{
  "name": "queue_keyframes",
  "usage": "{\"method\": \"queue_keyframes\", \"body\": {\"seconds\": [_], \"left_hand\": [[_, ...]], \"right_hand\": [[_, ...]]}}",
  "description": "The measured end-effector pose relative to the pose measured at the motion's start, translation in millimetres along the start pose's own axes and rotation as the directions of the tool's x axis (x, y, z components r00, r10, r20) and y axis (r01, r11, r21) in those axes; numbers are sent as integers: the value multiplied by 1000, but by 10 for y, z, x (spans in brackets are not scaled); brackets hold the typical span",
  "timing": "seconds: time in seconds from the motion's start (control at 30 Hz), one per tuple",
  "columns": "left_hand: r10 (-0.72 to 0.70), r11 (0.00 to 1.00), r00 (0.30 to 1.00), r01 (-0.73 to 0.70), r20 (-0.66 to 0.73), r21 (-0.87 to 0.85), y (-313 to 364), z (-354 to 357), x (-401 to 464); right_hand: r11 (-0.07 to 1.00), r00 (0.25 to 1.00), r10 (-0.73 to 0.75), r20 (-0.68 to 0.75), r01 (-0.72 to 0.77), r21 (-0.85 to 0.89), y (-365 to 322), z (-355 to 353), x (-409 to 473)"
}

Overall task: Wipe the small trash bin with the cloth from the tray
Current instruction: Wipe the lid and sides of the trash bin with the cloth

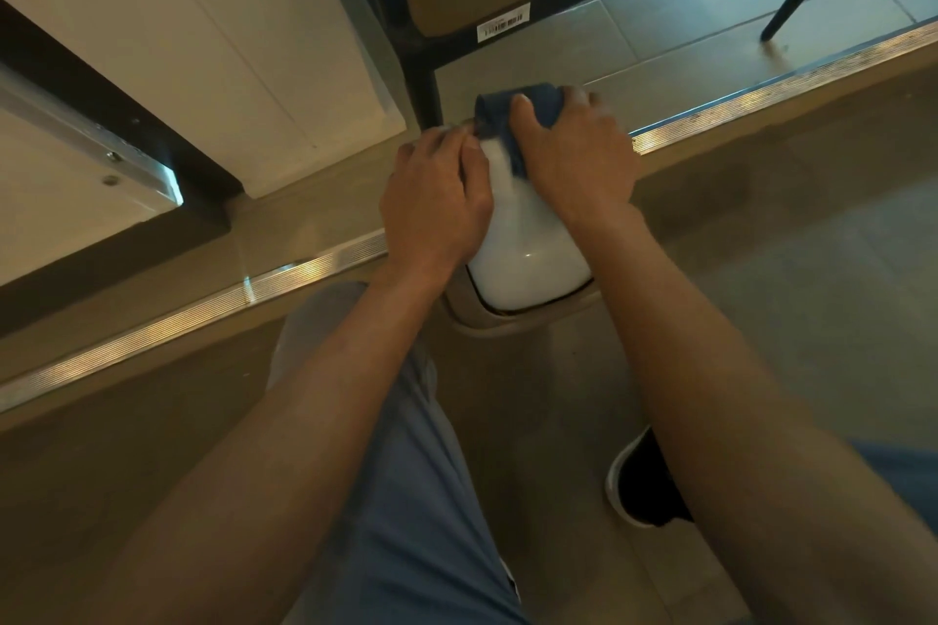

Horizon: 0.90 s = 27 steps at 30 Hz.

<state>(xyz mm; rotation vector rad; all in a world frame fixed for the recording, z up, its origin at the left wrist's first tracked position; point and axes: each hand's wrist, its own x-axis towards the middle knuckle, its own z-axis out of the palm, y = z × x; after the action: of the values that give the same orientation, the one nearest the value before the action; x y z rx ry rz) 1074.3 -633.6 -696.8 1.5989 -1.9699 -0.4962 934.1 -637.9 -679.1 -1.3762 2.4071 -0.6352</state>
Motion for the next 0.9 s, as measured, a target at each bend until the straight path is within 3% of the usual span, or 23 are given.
{"method": "queue_keyframes", "body": {"seconds": [0.1,0.23,0.33,0.5,0.67,0.9], "left_hand": [[-18,1000,1000,18,-3,-8,10,-4,-10],[-33,999,999,33,-16,-16,29,-8,-8],[-20,1000,1000,20,-17,-10,22,-7,-12],[11,1000,1000,-11,-5,-5,-11,-6,-11],[14,1000,1000,-14,3,6,-1,-12,-13],[-4,1000,1000,4,-18,18,21,-12,-23]], "right_hand": [[998,992,68,108,-69,10,-56,-51,183],[990,996,-10,-92,22,140,125,56,-263],[959,986,54,-160,-7,282,367,84,-647],[962,991,133,11,-132,238,300,-71,-385],[971,958,41,285,-106,216,126,-146,293],[928,986,100,130,-140,346,438,-134,-372]]}}
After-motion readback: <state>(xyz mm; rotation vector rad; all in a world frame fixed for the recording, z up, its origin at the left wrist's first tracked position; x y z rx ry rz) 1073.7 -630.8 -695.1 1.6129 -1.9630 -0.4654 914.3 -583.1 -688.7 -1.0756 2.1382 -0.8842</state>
